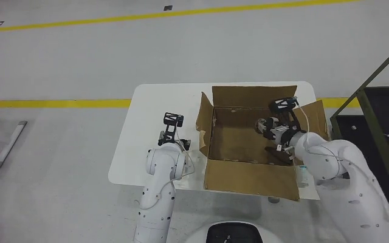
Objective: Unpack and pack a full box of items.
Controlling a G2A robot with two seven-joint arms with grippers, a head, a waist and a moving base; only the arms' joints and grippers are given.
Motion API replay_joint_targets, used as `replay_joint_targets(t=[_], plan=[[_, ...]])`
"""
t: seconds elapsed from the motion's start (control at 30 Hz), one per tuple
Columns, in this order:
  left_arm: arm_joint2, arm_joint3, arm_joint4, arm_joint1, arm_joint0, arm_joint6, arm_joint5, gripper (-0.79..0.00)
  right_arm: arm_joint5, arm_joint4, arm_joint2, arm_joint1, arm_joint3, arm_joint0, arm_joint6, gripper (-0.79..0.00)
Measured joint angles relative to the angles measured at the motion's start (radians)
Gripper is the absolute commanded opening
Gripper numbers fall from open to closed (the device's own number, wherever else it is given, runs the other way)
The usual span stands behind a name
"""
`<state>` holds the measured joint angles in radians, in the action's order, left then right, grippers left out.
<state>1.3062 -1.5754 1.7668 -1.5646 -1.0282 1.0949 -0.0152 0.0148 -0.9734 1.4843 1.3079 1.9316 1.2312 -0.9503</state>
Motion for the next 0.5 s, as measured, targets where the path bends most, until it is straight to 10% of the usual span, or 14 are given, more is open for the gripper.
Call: replay_joint_targets(t=[0.5], plan=[[0.0, 0.0, 0.0, 0.0, 0.0, 0.0, 0.0, 0.0, -0.019, 0.025, 0.047, -0.005, 0.046, 0.076, 0.072, -0.785]])
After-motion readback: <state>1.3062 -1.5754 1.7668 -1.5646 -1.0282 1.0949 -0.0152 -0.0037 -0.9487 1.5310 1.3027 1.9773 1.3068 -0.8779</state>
